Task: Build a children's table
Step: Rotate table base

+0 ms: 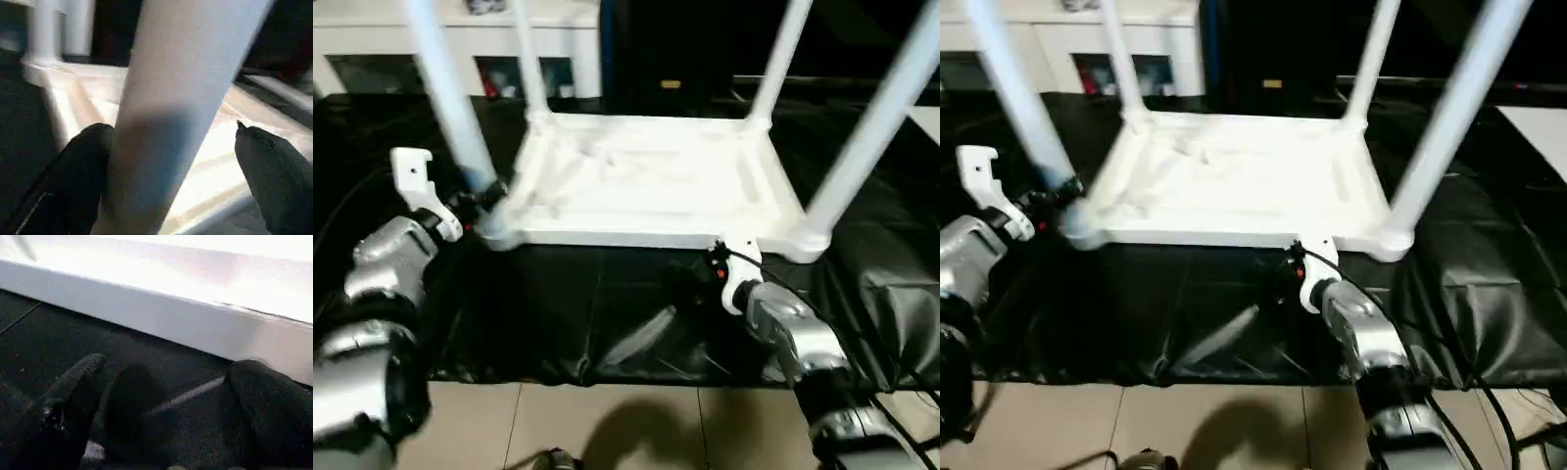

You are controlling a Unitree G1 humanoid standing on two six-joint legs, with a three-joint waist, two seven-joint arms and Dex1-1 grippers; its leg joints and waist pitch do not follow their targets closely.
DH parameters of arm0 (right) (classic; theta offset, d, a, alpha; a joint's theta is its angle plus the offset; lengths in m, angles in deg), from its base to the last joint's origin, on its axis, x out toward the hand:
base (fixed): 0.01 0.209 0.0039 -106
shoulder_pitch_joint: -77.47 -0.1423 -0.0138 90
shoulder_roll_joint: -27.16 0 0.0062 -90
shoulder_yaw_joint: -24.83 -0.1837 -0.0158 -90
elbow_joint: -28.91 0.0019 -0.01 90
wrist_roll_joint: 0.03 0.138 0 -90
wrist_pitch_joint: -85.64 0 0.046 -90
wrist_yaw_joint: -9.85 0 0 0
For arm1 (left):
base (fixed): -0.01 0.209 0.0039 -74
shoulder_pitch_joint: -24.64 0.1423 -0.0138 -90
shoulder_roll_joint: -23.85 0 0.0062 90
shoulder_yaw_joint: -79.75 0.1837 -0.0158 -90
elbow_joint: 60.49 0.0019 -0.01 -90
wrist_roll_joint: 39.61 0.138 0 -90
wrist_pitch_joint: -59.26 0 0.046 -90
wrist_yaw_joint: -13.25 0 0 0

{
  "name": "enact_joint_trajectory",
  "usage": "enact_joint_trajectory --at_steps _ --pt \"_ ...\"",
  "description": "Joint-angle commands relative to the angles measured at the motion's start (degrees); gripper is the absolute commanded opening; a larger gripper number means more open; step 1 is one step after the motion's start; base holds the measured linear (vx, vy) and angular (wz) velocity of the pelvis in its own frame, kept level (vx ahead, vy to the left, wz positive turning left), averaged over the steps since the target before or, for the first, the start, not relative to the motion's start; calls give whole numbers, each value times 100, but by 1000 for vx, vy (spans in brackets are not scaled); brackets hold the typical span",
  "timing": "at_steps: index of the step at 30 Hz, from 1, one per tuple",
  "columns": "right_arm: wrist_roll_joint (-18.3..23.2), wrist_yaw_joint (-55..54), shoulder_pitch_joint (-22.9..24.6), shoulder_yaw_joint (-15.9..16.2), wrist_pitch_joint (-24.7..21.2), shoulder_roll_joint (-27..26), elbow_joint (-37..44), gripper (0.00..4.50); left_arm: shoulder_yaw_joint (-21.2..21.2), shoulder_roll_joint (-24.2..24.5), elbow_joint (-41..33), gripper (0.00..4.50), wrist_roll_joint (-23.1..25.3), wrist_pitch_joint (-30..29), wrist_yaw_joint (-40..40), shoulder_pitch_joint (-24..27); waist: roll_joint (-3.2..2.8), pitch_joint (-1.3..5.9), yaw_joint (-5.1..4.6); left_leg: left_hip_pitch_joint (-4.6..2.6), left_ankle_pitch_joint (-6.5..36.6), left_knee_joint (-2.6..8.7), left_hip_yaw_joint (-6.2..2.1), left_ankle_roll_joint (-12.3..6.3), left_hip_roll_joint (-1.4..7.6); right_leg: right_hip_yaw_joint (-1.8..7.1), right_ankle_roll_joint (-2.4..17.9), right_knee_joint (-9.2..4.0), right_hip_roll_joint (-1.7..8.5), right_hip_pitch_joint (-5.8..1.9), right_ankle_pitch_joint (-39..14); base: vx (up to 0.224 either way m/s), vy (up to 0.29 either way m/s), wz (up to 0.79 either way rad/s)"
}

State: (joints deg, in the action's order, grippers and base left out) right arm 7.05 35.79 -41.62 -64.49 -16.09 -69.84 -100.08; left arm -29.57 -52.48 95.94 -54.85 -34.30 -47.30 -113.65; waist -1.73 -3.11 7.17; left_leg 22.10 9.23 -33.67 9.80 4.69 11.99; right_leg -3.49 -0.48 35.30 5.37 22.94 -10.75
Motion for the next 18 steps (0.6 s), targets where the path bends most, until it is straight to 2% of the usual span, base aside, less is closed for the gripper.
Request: enact_joint_trajectory --at_steps 1,3,5,6,7,8,9,10,11,12,13,16,17,18 --pt "-26 -88 -89 -47 82 -5 -182 450 161 2 70 439 -17 -299 -493 -136 -127 403 -27 -168 1848 440 16 295 76 188 1479 -337 264 -229 -740 0 0 0" --pt "-59 -79 -235 -27 235 -28 -422 450 426 100 -30 439 -38 -814 -1362 -113 -140 405 -30 -171 1896 442 10 310 76 192 1512 -335 287 -231 -819 0 0 0" --pt "-76 -61 -307 -25 292 -44 -538 450 610 111 -101 439 10 -1004 -1905 -64 -136 395 -32 -166 1838 444 17 275 80 195 1556 -340 274 -230 -764 0 0 0" --pt "-79 -44 -353 -27 322 -51 -604 450 776 59 -238 439 51 -1074 -2286 19 -116 406 -20 -160 1723 438 19 228 83 195 1594 -330 282 -248 -693 0 0 0" --pt "-79 -33 -371 -30 336 -55 -632 450 838 16 -314 439 59 -1089 -2403 62 -77 407 -8 -153 1613 437 20 172 96 196 1618 -322 296 -257 -660 0 0 0" --pt "-80 -20 -395 -33 361 -62 -670 450 902 -55 -413 439 69 -1089 -2502 117 -63 403 -13 -145 1568 437 30 142 96 196 1628 -325 289 -256 -623 0 0 0" --pt "-85 -1 -404 -25 374 -68 -687 450 929 -156 -498 439 82 -946 -2423 171 -77 407 -13 -139 1515 429 33 106 96 193 1649 -318 284 -256 -541 0 0 0" --pt "-96 53 -417 -1 393 -84 -713 450 956 -394 -647 439 105 -641 -2169 266 57 410 -12 -95 1363 427 23 18 109 191 1663 -297 318 -316 -495 0 0 0" --pt "-106 106 -425 23 428 -99 -751 450 934 -551 -691 439 98 -443 -1986 284 2 413 14 -115 1372 425 25 21 109 187 1618 -318 326 -287 -555 0 0 0" --pt "-117 151 -417 53 443 -112 -762 450 898 -695 -736 439 60 -304 -1854 283 27 406 -11 -111 1417 424 33 -27 114 186 1622 -334 318 -279 -596 0 0 0" --pt "-118 154 -418 54 445 -112 -764 450 896 -702 -738 439 58 -301 -1844 281 24 408 0 -117 1432 423 39 -21 111 187 1606 -344 312 -277 -620 0 0 0" --pt "-129 198 -425 71 486 -111 -861 450 821 -1007 -920 439 -109 -299 -1597 214 77 429 -32 -110 1265 413 38 -49 105 176 1606 -302 283 -292 -336 0 0 0" --pt "-142 167 -426 60 486 -99 -891 450 834 -1060 -986 439 -134 -329 -1602 212 85 431 -37 -109 1224 408 40 -71 100 177 1622 -298 279 -295 -283 0 0 0" --pt "-174 62 -415 32 490 -62 -934 450 865 -1154 -1116 439 -173 -367 -1635 228 67 424 -26 -119 1199 404 47 -100 104 176 1664 -303 282 -284 -272 0 0 0"
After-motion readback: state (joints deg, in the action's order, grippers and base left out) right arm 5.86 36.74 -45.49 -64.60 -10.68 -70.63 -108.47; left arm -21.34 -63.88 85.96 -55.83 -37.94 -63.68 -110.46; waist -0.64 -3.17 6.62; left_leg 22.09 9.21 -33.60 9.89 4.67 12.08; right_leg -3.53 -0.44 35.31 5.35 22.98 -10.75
